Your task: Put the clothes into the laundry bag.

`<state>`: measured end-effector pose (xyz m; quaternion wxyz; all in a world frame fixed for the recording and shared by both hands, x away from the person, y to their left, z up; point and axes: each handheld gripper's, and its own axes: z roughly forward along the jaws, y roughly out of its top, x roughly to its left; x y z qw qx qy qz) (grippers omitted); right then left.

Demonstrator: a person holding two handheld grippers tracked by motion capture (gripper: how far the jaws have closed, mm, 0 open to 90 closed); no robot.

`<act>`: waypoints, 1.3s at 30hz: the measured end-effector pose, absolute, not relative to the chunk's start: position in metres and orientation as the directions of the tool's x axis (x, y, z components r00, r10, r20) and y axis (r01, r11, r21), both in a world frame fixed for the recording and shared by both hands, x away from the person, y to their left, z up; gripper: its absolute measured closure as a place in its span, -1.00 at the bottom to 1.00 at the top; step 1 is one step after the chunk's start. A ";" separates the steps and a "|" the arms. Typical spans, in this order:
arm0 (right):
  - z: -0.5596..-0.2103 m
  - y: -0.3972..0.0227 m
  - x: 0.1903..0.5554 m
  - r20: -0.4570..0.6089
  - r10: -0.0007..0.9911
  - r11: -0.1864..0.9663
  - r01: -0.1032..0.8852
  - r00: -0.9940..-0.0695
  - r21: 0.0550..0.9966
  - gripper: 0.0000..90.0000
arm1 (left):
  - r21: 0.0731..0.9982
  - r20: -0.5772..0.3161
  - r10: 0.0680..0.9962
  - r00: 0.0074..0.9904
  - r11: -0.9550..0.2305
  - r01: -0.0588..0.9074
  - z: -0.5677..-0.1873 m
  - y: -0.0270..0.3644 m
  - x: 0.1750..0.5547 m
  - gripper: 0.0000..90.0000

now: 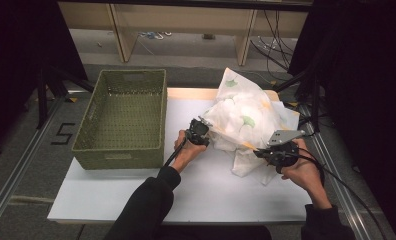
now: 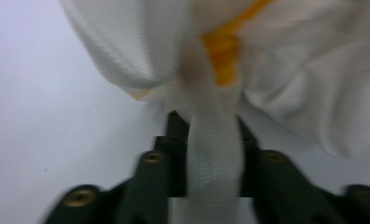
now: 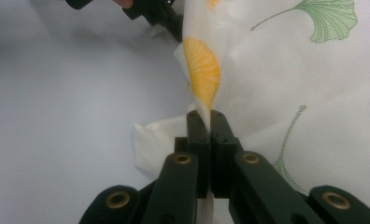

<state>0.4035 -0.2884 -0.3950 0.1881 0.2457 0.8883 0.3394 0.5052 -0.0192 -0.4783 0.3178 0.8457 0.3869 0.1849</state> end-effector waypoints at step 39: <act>-0.452 -0.262 0.467 -0.205 0.601 0.692 0.374 -0.773 0.618 1.00 | 0.652 -0.059 0.573 0.817 -0.598 0.467 -0.471 0.066 0.380 0.93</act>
